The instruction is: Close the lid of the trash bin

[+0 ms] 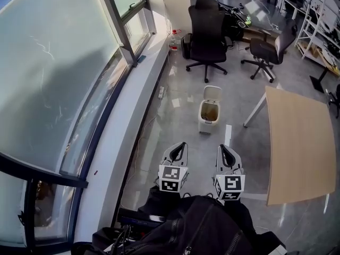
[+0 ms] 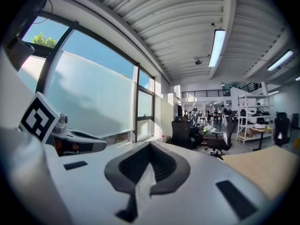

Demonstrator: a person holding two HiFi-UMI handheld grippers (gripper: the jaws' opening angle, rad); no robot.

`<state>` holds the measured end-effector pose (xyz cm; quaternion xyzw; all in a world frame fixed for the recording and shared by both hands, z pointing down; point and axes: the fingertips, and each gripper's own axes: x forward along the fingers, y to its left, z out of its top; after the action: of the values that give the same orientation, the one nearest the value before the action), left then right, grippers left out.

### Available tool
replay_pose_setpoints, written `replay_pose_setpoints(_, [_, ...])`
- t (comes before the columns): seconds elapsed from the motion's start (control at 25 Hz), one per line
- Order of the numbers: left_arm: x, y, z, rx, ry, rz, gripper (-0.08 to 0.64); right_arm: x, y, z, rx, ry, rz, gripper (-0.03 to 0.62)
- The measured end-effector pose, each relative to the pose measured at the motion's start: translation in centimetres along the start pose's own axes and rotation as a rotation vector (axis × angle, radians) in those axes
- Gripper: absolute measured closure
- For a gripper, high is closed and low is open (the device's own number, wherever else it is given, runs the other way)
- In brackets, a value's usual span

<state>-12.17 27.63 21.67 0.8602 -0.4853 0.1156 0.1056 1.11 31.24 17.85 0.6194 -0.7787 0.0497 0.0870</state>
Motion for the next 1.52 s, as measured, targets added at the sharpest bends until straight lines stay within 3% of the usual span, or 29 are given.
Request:
replay_pose_setpoints(0.32, [0.5, 0.0, -2.0, -0.025, 0.040, -0.030, 0.558, 0.2, 0.8, -1.4, -0.011, 0.045, -0.001, 0.589])
replay_pose_setpoints(0.6, [3.2, -0.4, -2.3, -0.017, 0.067, -0.063, 0.558, 2.1, -1.3, -1.9, 0.008, 0.056, -0.022, 0.589])
replay_pose_setpoints(0.92, [8.7, 2.2, 1.6, 0.019, 0.031, -0.004, 0.558, 8.0, -5.0, 0.9, 0.015, -0.025, -0.002, 0.589])
replay_pose_setpoints(1.52, [21.6, -0.5, 6.9, 0.079, 0.019, -0.038, 0.558, 16.2, -15.5, 2.5, 0.059, -0.043, -0.014, 0.589])
